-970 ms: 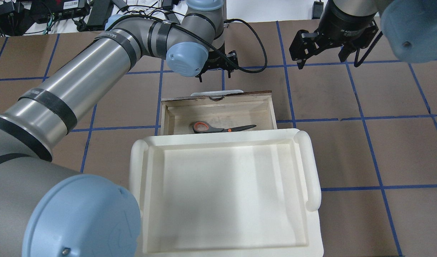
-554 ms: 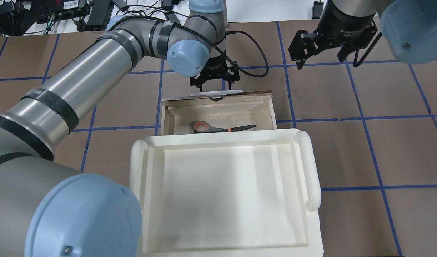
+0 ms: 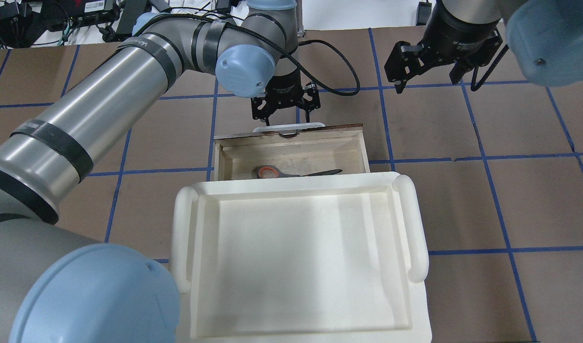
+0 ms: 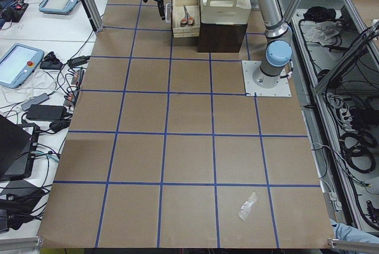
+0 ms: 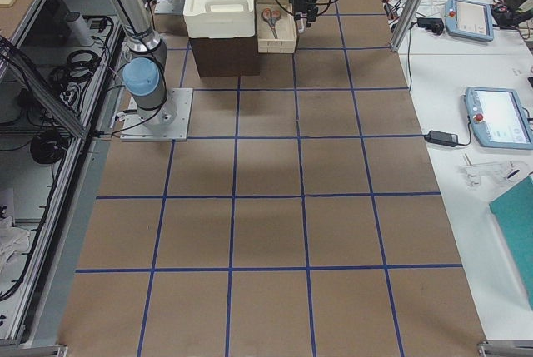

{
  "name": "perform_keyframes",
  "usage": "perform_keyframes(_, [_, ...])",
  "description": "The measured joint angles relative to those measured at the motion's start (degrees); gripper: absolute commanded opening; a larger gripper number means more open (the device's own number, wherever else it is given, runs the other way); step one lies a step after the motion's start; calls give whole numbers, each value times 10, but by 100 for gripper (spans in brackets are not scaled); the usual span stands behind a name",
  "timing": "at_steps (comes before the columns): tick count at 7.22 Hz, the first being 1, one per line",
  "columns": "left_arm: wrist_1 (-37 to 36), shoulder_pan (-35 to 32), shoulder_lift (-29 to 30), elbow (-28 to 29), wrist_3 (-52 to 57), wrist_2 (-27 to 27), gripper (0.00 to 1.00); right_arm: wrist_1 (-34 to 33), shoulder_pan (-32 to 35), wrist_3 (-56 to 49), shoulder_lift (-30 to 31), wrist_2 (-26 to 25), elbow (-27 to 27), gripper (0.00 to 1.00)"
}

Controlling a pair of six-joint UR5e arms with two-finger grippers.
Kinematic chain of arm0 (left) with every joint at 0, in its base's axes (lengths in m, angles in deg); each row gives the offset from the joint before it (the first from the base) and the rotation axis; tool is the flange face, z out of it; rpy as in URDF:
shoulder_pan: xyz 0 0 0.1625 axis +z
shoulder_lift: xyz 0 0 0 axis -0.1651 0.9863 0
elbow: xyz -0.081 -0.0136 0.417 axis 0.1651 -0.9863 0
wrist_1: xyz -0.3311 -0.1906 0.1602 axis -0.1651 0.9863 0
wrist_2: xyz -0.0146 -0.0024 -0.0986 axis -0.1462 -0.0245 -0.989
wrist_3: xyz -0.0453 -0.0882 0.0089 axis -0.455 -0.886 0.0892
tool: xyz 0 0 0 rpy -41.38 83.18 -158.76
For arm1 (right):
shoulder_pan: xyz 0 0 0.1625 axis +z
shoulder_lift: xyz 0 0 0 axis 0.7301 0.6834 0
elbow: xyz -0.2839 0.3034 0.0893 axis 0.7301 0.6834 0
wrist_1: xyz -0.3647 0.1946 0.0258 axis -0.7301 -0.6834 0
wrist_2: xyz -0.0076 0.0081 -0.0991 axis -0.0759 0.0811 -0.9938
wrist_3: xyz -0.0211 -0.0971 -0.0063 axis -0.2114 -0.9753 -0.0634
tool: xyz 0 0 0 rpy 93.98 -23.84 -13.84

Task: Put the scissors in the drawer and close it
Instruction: 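Lower the left gripper to the drawer front near the white handle, then push the drawer closed with the left gripper, away from the robot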

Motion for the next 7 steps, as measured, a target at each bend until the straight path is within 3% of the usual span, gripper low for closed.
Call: perform_keyframes(7, [120,1,-17,-3,-24,-35,100,-6,0,-1,0,-1,-4,100])
